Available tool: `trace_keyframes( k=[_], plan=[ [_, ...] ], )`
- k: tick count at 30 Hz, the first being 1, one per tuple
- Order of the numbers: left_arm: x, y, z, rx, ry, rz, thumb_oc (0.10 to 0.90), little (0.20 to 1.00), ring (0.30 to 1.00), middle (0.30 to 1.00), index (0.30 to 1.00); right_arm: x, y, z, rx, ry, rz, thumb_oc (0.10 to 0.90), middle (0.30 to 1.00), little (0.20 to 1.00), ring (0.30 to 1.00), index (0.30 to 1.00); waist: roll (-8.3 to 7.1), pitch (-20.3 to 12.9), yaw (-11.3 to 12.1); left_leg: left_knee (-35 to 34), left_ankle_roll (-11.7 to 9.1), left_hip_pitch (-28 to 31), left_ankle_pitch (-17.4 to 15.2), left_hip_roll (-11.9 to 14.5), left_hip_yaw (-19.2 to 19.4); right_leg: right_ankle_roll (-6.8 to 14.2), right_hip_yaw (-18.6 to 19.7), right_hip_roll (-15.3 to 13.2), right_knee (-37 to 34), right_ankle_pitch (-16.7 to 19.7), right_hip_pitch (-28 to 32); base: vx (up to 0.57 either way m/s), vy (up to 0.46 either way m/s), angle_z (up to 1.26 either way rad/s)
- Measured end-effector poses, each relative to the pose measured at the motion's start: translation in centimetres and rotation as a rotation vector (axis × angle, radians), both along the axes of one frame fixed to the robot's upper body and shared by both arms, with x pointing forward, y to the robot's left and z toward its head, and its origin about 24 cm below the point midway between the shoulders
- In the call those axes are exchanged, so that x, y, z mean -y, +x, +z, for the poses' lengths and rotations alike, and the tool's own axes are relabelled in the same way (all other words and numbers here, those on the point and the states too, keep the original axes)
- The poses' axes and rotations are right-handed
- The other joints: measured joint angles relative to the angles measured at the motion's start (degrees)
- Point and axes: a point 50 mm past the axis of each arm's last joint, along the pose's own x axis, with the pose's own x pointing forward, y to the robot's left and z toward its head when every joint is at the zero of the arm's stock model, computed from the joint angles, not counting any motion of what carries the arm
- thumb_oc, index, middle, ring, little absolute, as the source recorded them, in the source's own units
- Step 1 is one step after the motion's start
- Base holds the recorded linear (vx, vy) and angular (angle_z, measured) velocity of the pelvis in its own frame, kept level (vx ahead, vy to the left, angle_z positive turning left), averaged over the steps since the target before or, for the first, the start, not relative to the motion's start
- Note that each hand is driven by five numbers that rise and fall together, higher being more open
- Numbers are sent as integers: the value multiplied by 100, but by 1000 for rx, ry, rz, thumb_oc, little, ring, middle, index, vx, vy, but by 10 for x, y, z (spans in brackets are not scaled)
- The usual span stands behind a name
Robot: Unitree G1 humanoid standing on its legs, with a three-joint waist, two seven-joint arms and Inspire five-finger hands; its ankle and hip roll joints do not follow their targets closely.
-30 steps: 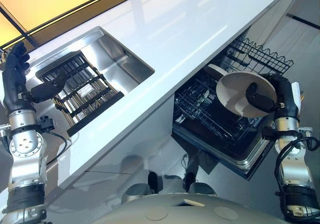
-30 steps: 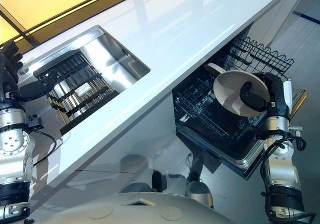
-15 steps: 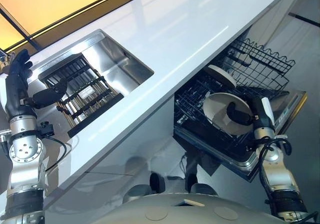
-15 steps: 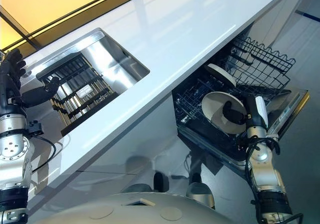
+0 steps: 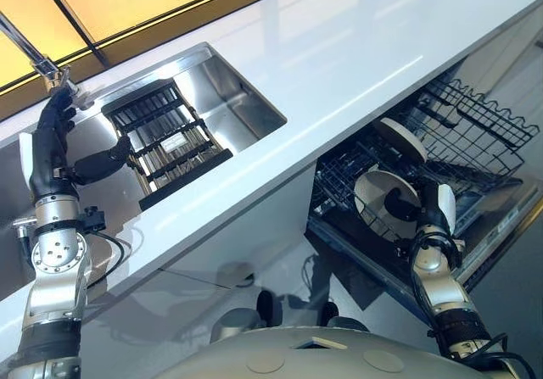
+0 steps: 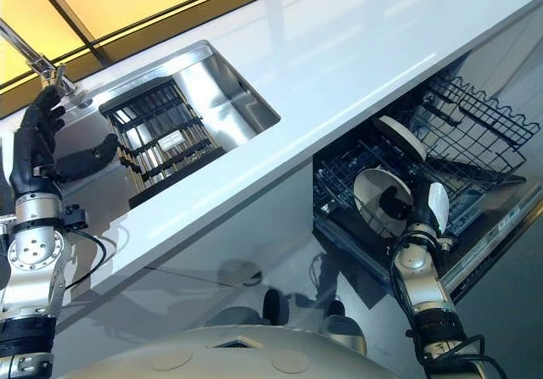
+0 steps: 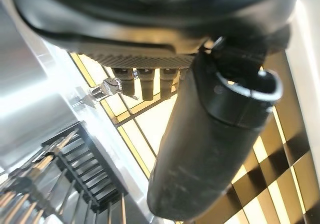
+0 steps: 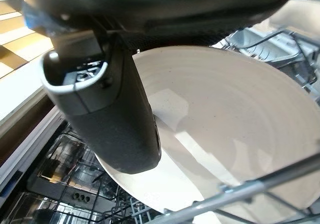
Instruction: Pick up plates and place into dishwasher.
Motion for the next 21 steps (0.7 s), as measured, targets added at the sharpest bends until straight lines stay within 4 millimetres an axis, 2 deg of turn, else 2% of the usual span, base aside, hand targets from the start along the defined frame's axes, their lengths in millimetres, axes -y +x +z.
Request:
trace_keyframes(
  k=[5,10,13,15,21],
  plan=[
    [1,1,-1,-2,-2,-7,800,900,900,900,900,-25,7,1,103,154,22,800,900,900,900,900,5,2,-2,5,3,2,5,-14,-47,0,1,-4,-1,-17,17,7,3,3],
    [3,0,-8,-17,-33,-6,800,900,900,900,900,-40,14,24,318,205,66,800,900,900,900,900,49,4,0,0,-16,-1,-18,-39,-34,7,5,-13,-21,-22,12,0,0,0],
    [5,0,-12,-22,-49,-14,800,900,900,900,900,-35,16,41,451,251,43,800,900,900,900,900,51,4,1,-1,-20,-7,-22,-32,-25,24,16,-23,-19,-34,1,-28,-9,-2],
    [7,-1,-15,-25,-67,-16,800,900,900,900,900,-23,13,49,541,307,-18,800,900,900,900,900,58,-3,-36,11,12,-6,1,-29,51,7,46,-11,4,-21,-28,-7,-13,-7],
    [11,-4,-22,-48,-88,-34,800,900,900,900,900,5,-6,45,597,374,-181,800,900,900,900,900,69,-12,-183,9,14,24,-33,-11,154,8,172,-2,4,-21,-43,-9,-11,-12]
  ],
)
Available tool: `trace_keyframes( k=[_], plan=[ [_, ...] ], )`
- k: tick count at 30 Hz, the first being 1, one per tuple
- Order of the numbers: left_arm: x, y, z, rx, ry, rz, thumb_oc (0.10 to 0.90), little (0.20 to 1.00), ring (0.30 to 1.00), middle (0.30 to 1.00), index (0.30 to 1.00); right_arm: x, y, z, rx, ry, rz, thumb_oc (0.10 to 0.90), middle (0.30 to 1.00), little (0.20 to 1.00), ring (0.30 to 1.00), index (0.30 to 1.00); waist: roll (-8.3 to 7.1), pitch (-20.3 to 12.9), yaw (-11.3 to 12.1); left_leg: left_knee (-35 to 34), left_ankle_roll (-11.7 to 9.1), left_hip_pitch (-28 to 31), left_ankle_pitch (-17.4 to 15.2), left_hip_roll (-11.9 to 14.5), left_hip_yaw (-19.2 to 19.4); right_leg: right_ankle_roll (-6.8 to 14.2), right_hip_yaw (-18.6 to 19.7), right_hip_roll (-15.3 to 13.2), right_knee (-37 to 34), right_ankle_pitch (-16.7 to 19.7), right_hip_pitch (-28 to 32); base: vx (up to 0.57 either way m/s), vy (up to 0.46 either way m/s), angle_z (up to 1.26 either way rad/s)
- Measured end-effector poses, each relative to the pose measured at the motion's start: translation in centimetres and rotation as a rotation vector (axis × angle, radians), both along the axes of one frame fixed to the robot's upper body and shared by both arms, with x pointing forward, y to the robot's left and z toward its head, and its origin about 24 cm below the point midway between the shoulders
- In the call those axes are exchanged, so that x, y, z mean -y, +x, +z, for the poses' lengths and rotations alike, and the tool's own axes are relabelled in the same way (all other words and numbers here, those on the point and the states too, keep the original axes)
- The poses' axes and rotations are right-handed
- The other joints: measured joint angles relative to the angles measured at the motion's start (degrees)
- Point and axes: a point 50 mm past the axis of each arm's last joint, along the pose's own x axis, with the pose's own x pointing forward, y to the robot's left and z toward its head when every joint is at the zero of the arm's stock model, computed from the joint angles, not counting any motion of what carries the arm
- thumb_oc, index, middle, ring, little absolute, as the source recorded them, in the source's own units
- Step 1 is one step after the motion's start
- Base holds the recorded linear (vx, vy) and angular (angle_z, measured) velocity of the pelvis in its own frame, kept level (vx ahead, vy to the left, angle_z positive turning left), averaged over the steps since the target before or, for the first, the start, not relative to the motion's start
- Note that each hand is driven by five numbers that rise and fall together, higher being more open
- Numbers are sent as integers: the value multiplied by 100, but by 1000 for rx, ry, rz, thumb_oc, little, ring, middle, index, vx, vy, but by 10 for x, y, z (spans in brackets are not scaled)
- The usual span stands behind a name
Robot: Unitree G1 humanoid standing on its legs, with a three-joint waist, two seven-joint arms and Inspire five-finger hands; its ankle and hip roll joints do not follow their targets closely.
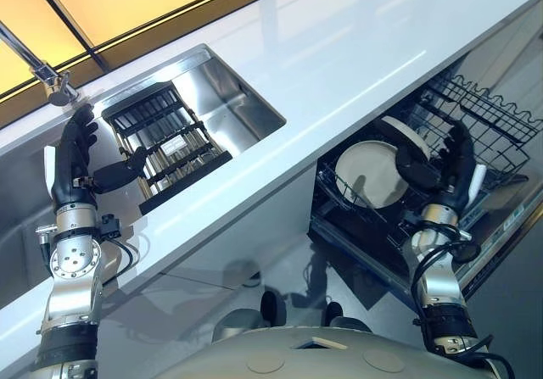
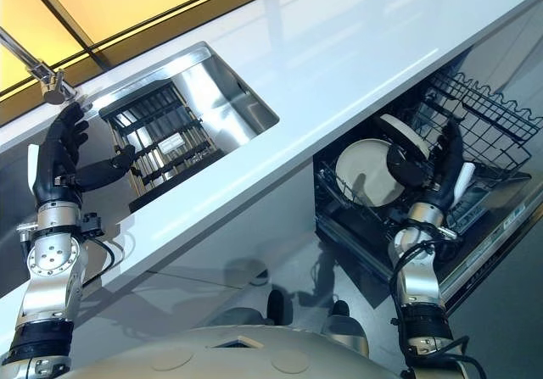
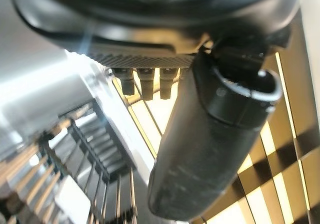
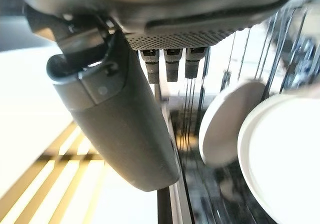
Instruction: Pick up plates and place into dishwasher.
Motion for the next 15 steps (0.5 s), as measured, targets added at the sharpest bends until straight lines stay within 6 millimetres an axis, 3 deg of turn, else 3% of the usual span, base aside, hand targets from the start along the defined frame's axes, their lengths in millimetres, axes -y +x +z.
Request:
trace_keyframes(
  k=[9,15],
  plan=[
    [-3,-4,-2,-17,2,-4,800,900,900,900,900,24,-40,-30,-131,36,-138,800,900,900,900,900,-14,-5,-254,-11,-34,85,-73,63,233,31,194,40,-2,-19,-39,-14,-14,-14],
    [-10,-8,1,-3,-20,16,800,900,900,900,900,37,-71,-64,-239,206,-198,800,900,900,900,900,-16,-8,-367,-11,-41,60,-75,79,252,27,259,63,-4,-15,-88,-21,-19,-6]
  ],
)
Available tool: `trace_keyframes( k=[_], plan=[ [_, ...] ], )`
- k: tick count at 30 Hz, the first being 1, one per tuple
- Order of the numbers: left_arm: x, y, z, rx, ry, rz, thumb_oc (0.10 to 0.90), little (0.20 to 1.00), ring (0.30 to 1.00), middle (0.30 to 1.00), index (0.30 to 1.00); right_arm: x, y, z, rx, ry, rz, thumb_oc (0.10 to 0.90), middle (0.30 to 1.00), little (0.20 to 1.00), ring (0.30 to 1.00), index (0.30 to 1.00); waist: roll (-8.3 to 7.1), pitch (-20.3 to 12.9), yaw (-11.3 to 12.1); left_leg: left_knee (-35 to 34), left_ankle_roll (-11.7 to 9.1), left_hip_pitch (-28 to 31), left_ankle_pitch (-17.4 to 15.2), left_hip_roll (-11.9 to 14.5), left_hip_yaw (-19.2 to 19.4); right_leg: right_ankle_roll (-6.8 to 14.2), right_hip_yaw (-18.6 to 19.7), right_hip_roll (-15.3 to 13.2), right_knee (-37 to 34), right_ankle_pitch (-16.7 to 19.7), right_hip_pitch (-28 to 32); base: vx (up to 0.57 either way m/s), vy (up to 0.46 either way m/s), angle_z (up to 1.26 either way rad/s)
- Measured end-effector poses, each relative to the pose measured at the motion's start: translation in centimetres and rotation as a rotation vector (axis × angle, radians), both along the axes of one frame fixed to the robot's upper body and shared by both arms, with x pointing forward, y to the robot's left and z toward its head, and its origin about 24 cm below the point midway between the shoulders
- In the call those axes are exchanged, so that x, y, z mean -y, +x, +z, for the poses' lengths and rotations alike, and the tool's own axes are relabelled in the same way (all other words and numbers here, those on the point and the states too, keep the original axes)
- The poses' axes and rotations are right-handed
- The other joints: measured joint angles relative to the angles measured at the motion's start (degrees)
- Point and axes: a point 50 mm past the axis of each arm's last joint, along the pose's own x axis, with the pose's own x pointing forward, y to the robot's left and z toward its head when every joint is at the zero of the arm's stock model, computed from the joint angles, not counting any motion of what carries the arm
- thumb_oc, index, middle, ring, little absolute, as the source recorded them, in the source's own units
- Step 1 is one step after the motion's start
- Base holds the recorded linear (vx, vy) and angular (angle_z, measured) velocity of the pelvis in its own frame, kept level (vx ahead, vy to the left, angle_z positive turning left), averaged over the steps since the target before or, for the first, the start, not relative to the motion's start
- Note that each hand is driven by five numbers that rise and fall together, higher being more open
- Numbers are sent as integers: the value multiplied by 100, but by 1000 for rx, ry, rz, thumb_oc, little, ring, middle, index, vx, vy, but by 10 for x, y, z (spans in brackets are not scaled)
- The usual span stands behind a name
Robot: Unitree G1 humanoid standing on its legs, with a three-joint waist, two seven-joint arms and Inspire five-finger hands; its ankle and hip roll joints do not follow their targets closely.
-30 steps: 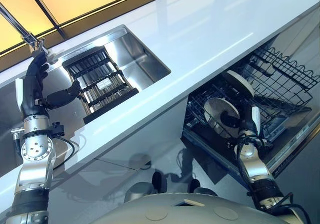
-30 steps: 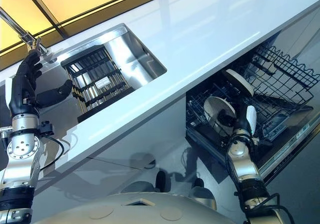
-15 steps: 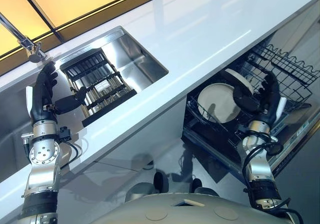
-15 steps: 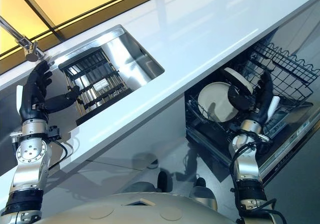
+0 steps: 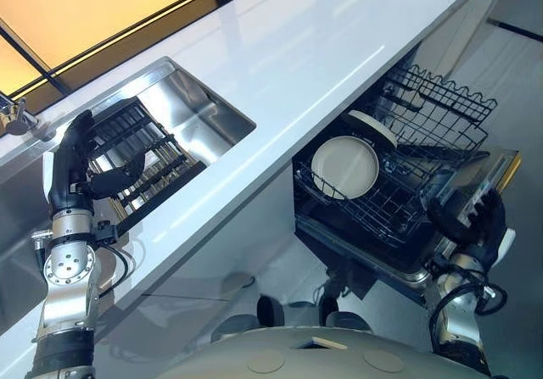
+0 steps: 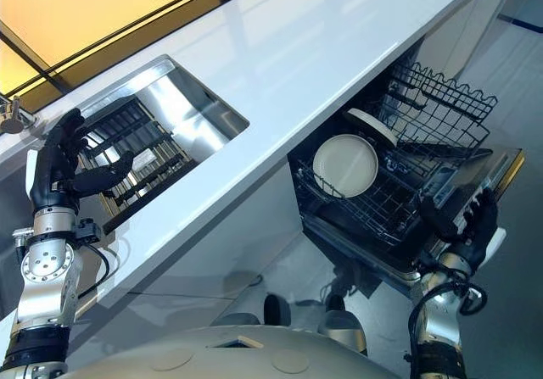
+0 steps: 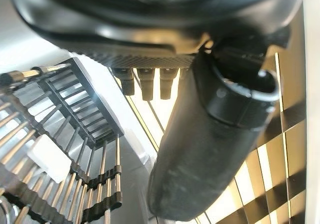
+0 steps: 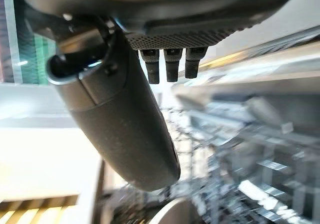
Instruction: Pick up plates and place into dishwasher.
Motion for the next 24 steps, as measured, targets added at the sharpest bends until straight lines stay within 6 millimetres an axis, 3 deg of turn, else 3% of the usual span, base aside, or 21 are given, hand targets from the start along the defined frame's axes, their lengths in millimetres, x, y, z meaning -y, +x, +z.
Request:
trace_keyframes(
  k=[6,12,24],
  plan=[
    [-3,1,3,2,2,0,800,900,900,900,900,-4,-7,-20,43,234,20,800,900,900,900,900,1,-1,7,0,1,1,-1,-4,-2,0,4,-3,-19,0,3,-4,-4,-1],
    [-10,4,3,-30,-6,13,800,900,900,900,900,-24,-7,-47,37,486,122,800,900,900,900,900,4,-2,47,0,-2,-23,0,-5,-39,-1,-81,-9,-21,0,12,4,-8,6],
    [-13,5,0,-59,-9,25,800,900,900,900,900,-25,-6,-49,-21,436,153,800,900,900,900,900,44,20,64,0,3,-39,13,-25,-181,-3,-164,-25,-21,0,59,23,13,4]
  ],
)
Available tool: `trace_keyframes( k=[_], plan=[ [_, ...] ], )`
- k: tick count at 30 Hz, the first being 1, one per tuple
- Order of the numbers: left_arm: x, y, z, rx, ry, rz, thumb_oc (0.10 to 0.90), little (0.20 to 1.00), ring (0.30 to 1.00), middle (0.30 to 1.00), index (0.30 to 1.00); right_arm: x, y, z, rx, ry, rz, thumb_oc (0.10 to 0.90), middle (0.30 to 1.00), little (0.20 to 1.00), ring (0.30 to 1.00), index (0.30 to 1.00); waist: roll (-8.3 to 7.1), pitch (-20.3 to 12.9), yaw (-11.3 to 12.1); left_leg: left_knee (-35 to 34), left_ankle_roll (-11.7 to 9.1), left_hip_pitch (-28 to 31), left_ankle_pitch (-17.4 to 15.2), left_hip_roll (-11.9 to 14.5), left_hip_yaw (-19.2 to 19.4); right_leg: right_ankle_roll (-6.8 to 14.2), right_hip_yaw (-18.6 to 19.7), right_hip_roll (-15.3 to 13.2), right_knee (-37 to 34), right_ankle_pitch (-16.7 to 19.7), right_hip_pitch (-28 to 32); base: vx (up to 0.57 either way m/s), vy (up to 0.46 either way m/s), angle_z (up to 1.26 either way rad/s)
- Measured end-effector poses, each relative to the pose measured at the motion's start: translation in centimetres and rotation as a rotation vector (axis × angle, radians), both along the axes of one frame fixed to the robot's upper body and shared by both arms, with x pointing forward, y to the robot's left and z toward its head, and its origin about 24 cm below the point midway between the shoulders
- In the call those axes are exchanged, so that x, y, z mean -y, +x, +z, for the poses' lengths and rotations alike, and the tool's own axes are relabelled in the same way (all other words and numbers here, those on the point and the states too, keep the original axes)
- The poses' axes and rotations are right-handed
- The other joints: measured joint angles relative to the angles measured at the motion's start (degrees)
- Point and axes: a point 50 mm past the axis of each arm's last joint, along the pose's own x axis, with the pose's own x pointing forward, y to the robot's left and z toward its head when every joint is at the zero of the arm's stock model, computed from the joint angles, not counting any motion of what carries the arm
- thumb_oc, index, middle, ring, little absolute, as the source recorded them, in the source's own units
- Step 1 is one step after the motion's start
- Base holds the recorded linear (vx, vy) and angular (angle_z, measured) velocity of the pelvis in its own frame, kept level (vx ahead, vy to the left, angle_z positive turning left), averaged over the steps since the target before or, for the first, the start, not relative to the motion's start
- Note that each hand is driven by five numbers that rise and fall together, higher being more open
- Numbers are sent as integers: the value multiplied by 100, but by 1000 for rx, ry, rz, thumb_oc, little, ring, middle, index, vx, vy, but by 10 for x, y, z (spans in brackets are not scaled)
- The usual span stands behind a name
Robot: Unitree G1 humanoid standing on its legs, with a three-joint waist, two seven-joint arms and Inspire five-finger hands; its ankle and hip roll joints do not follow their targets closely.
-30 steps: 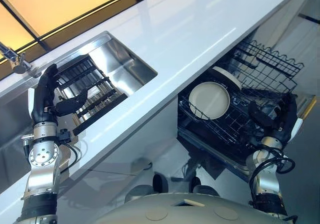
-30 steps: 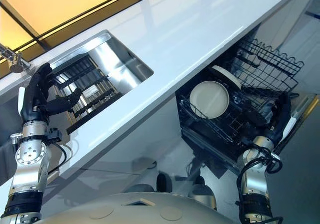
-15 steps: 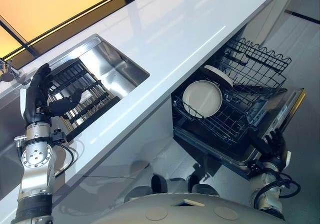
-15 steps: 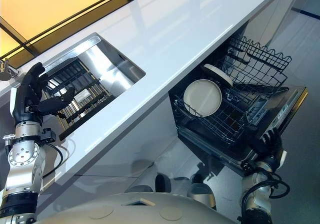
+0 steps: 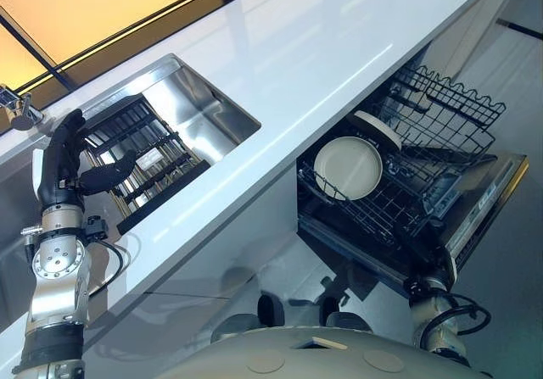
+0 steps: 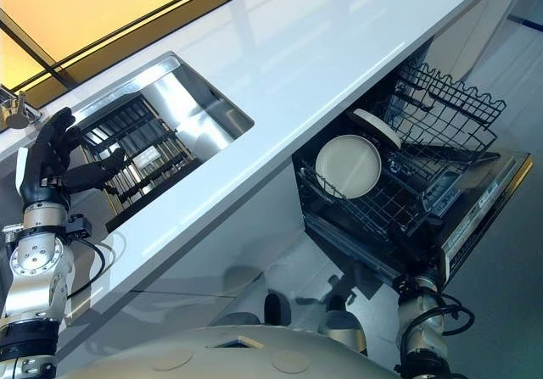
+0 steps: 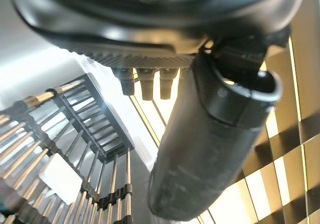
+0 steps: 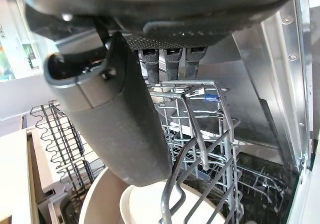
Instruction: Pick up plates and place into dishwasher.
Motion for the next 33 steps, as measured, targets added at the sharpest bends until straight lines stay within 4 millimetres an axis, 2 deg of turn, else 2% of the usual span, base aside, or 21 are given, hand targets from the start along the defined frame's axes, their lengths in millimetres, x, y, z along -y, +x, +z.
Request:
trace_keyframes(
  k=[6,12,19,21,24,25,27,31,33],
  plan=[
    [-1,-1,-3,-16,-5,8,800,900,900,900,900,6,-5,-2,12,105,33,800,900,900,900,900,6,3,-7,-1,-25,-12,-3,2,-76,-13,-90,3,0,-12,38,32,5,6],
    [3,1,-7,-30,-10,-12,800,900,900,900,900,6,-12,-2,139,292,118,800,900,900,900,900,15,9,9,-2,-27,-11,24,19,-117,-27,-141,19,-1,-16,55,81,30,3],
    [9,9,-17,-68,-29,-40,800,900,900,900,900,3,-5,0,208,441,120,800,900,900,900,900,60,37,296,-1,-19,67,28,19,-114,-49,-266,-3,-4,-2,135,117,94,-1],
    [10,9,-21,-84,-36,-41,800,900,900,900,900,2,5,3,205,432,171,800,900,900,900,900,58,39,366,0,-18,92,26,14,-110,-53,-299,-13,-5,-4,155,136,111,-1],
    [10,10,-24,-95,-48,-46,800,900,900,900,900,-7,32,12,219,421,271,800,900,900,900,900,49,54,523,2,-20,118,28,10,-124,-55,-454,-44,-4,-2,196,142,113,1],
    [13,14,-25,-95,-54,-60,800,900,900,900,900,-10,47,17,190,391,296,800,900,900,900,900,63,120,646,3,-20,191,28,5,-144,-55,-476,-47,-5,-2,280,126,97,10],
    [17,19,-24,-91,-56,-77,800,900,900,900,900,-13,63,24,192,375,318,800,900,900,900,900,64,196,773,6,-21,220,27,-1,-211,-55,-556,-52,-5,-14,344,140,116,18],
    [20,28,-27,-106,-67,-100,800,900,900,900,900,-32,105,42,176,290,327,800,900,900,900,900,50,352,1033,32,-8,187,71,-45,-369,-46,-736,-80,25,-28,367,133,106,20],
    [24,33,-26,-97,-75,-119,800,900,900,900,900,-35,113,46,161,235,323,800,900,900,900,900,50,389,1134,33,5,180,81,-94,-460,-14,-772,-121,25,-49,401,97,59,25]
  ],
)
